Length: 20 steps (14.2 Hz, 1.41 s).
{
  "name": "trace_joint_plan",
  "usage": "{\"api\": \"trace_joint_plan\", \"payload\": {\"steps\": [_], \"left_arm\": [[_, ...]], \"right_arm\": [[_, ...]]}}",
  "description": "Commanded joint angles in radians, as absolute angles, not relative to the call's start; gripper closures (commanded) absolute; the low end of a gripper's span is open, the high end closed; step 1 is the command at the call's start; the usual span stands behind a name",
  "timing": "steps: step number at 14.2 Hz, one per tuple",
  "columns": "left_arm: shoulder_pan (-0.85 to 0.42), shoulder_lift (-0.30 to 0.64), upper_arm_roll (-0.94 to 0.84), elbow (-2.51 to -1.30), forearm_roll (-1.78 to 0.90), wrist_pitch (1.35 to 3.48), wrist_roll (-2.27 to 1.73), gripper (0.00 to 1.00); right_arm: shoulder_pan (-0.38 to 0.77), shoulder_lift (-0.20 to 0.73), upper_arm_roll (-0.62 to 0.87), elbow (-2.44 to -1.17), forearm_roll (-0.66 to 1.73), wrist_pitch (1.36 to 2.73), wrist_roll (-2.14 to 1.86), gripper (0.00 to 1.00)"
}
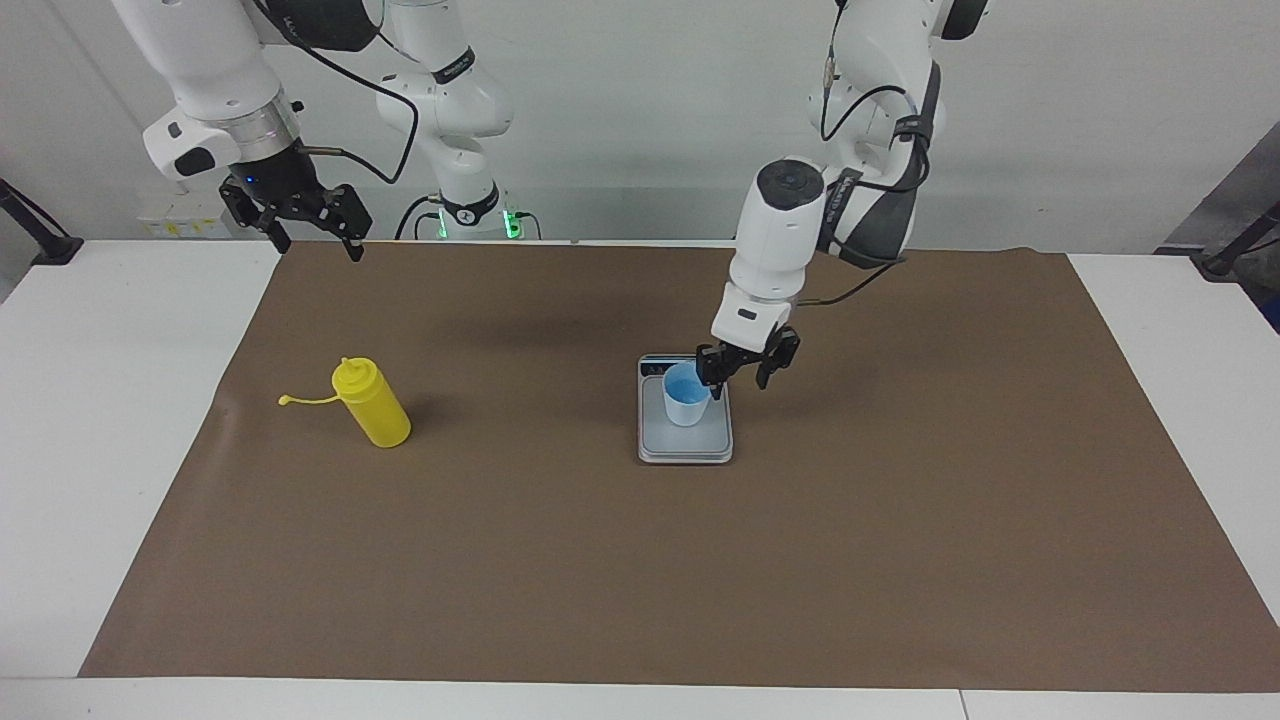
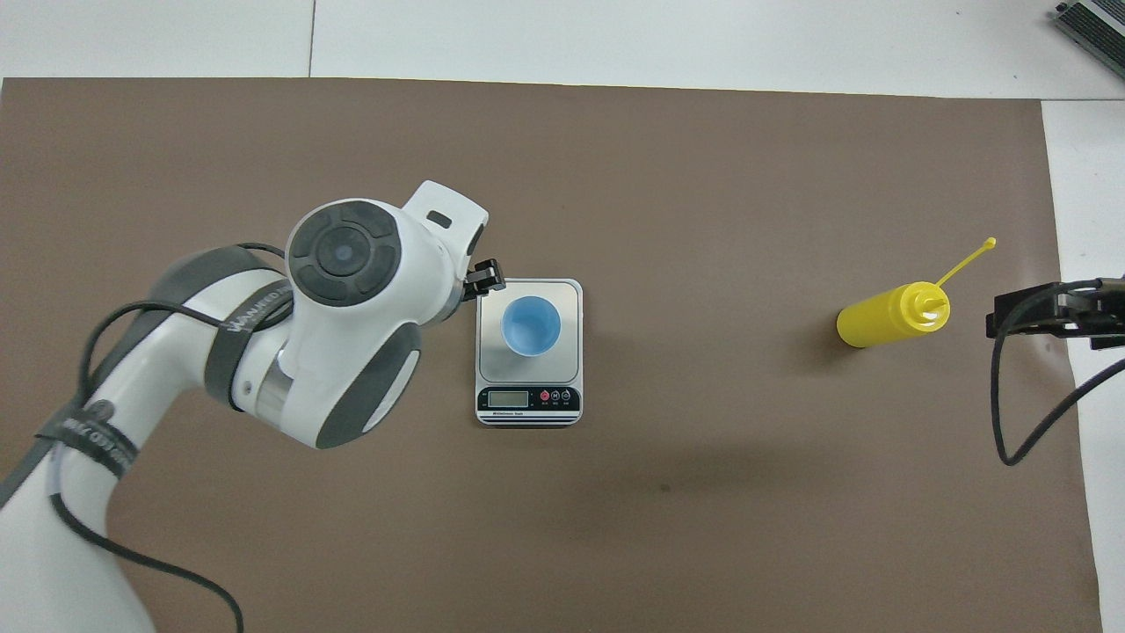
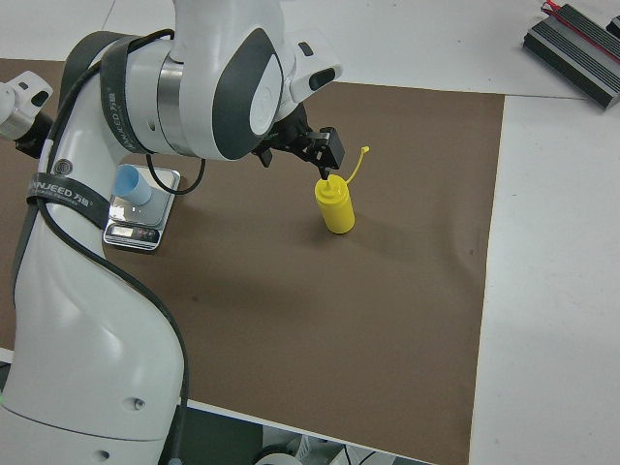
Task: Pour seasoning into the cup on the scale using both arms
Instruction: 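Release the cup on the scale and withdraw the left gripper, then lower the right gripper onto the yellow squeeze bottle and grasp it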
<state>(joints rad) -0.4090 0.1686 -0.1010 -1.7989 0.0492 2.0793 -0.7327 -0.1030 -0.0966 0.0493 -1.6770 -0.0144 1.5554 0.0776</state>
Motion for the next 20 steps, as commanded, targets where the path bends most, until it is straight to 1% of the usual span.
{"api": "trace_joint_plan", "payload": {"steps": [1, 5, 6, 8, 9, 11, 13, 16, 18, 20], "left_arm": [[-0.325, 0.078, -0.107, -1.810, 0.055, 1.979, -0.600, 0.00], [-0.218, -0.023, -0.106, -1.816, 0.029, 1.849, -0.395, 0.00], [-0.201, -0.041, -0.103, -1.816, 0.028, 1.820, -0.346, 0.00], [-0.158, -0.066, -0.101, -1.810, 0.028, 1.780, -0.254, 0.00], [-0.143, -0.077, -0.097, -1.807, 0.028, 1.767, -0.205, 0.00], [-0.094, -0.089, -0.097, -1.799, 0.026, 1.740, -0.137, 0.00], [-0.054, -0.091, -0.095, -1.775, 0.026, 1.715, -0.065, 0.00], [-0.019, -0.078, -0.095, -1.703, 0.026, 1.654, -0.014, 0.00], [-0.011, -0.071, -0.094, -1.666, 0.011, 1.615, 0.017, 0.00], [-0.008, -0.081, -0.089, -1.696, -0.003, 1.632, 0.006, 0.00]], "right_arm": [[-0.110, -0.098, 0.052, -1.675, 0.005, 1.613, 0.083, 0.00], [-0.121, -0.032, 0.052, -1.586, -0.011, 1.626, 0.084, 0.00], [-0.126, 0.006, 0.051, -1.556, -0.009, 1.618, 0.084, 0.00], [-0.169, 0.127, 0.051, -1.398, -0.015, 1.597, 0.083, 0.00], [-0.172, 0.184, 0.049, -1.329, -0.015, 1.598, 0.084, 0.00], [-0.176, 0.292, 0.049, -1.220, -0.017, 1.621, 0.090, 0.00], [-0.178, 0.380, 0.049, -1.190, -0.014, 1.751, 0.112, 0.00], [-0.178, 0.480, 0.051, -1.140, -0.014, 1.866, 0.115, 0.00], [-0.192, 0.521, 0.052, -1.132, -0.015, 1.931, 0.115, 0.00], [-0.192, 0.538, 0.052, -1.144, 0.000, 1.945, 0.123, 0.00]]}}
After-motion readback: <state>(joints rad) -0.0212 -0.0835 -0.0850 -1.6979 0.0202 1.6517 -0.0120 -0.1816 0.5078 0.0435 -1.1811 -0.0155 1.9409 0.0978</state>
